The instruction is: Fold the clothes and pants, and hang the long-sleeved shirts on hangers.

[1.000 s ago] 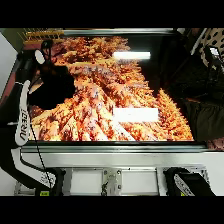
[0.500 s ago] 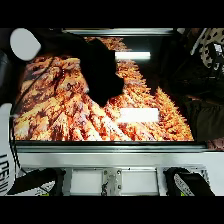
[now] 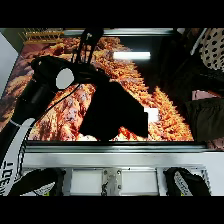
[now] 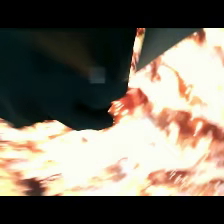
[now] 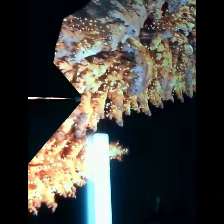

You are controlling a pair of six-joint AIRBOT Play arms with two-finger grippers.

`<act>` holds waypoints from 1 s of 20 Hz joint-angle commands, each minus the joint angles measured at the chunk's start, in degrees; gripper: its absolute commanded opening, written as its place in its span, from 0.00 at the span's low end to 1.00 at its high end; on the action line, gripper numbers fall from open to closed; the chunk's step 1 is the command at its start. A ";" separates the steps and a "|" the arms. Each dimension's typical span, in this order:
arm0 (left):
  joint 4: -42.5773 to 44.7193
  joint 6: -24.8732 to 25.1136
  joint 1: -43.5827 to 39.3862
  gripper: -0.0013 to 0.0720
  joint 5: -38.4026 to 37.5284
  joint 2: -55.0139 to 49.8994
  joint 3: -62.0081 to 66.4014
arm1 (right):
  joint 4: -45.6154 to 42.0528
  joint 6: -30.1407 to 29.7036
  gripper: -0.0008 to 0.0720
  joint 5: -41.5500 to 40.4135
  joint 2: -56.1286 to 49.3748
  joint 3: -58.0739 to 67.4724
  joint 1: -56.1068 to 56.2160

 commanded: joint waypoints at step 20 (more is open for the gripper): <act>-37.48 -9.92 19.56 0.86 15.34 15.08 -63.76 | 0.68 0.22 0.04 3.41 -0.85 -0.04 -1.11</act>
